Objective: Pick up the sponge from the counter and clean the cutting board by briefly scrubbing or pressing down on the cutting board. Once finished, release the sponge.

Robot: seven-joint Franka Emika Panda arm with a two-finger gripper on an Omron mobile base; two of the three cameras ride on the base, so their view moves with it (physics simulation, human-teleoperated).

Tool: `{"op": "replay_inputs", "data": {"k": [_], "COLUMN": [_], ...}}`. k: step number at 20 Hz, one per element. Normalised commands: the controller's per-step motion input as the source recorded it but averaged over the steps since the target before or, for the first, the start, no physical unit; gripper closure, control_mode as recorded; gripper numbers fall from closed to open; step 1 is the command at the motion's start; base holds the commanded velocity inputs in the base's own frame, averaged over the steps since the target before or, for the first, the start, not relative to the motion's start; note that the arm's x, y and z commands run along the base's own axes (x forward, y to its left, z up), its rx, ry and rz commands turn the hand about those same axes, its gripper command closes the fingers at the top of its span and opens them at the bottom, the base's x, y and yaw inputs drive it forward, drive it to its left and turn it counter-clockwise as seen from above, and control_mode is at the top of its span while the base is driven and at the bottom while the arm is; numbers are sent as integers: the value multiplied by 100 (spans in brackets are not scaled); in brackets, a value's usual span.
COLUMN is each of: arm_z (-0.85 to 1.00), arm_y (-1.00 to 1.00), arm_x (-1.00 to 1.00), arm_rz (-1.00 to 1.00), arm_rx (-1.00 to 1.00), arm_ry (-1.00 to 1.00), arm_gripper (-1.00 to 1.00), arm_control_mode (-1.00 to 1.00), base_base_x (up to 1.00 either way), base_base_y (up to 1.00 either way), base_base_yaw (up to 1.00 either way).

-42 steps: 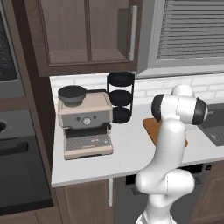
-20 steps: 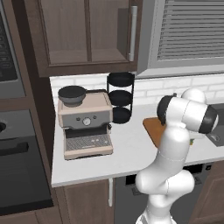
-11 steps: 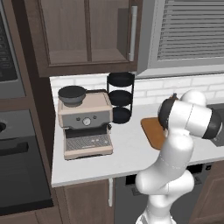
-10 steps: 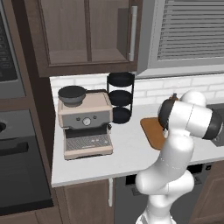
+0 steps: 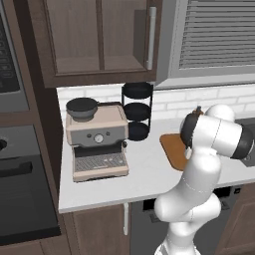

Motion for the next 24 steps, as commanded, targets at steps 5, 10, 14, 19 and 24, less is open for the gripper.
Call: {"op": "replay_inputs", "data": {"k": [5,10,14,19,24], "arm_z": [13,23,2,-26,-81], "arm_y": [21,41,26,0,5], "arm_x": [-28,-1,19,4,0], "arm_rz": [0,0,0,0,0], "arm_rx": [0,0,0,0,0], "arm_ry": [-10,-3,0,11,8], "arm_gripper": [100,100,100,100,100], "arm_control_mode": [-100,-100,-100,-100,-100], "base_base_x": [0,0,0,0,0], "base_base_y": [0,0,0,0,0], "base_base_yaw": [0,0,0,0,0]}}
